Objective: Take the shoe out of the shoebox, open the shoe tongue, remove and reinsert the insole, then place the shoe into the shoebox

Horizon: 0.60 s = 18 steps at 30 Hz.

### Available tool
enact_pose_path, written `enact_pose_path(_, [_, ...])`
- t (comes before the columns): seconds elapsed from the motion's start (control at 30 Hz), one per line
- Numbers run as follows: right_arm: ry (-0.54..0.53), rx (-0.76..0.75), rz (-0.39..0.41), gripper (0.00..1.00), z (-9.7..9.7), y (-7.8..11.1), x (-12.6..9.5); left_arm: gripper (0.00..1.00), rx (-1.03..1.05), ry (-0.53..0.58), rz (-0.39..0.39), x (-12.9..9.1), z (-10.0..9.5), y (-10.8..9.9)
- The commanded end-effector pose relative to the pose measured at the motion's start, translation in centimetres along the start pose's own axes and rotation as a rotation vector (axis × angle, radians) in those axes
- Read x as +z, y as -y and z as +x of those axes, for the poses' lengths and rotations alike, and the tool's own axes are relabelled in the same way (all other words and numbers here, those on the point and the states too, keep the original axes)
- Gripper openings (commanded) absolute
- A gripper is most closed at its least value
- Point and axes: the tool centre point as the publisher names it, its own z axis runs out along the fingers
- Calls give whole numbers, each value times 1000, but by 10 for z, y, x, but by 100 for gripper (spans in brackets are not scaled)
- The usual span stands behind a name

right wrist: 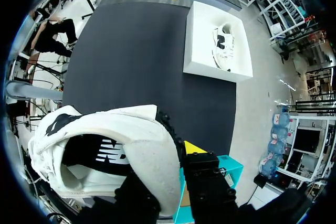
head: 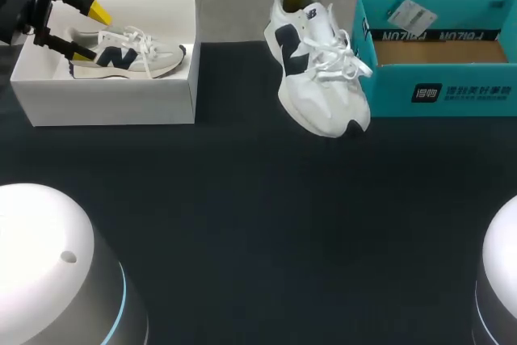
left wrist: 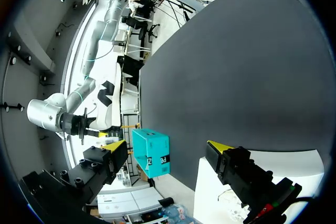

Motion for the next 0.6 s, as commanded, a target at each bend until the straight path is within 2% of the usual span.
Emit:
enact_pose_path(0.03, [5, 0, -2, 0, -2, 4, 0, 100, 0, -3, 0, 0, 0, 1])
enact_pose_path(0.17, [89, 5, 1, 0, -25, 30, 8, 100, 0, -3, 0, 0, 0, 1])
enact_pose_path(0.4, [188, 18, 31, 0, -64, 93, 30, 100, 0, -3, 0, 0, 0, 1])
enact_pose_path(0.6, [166, -5, 24, 0, -79, 133, 34, 100, 0, -3, 0, 0, 0, 1])
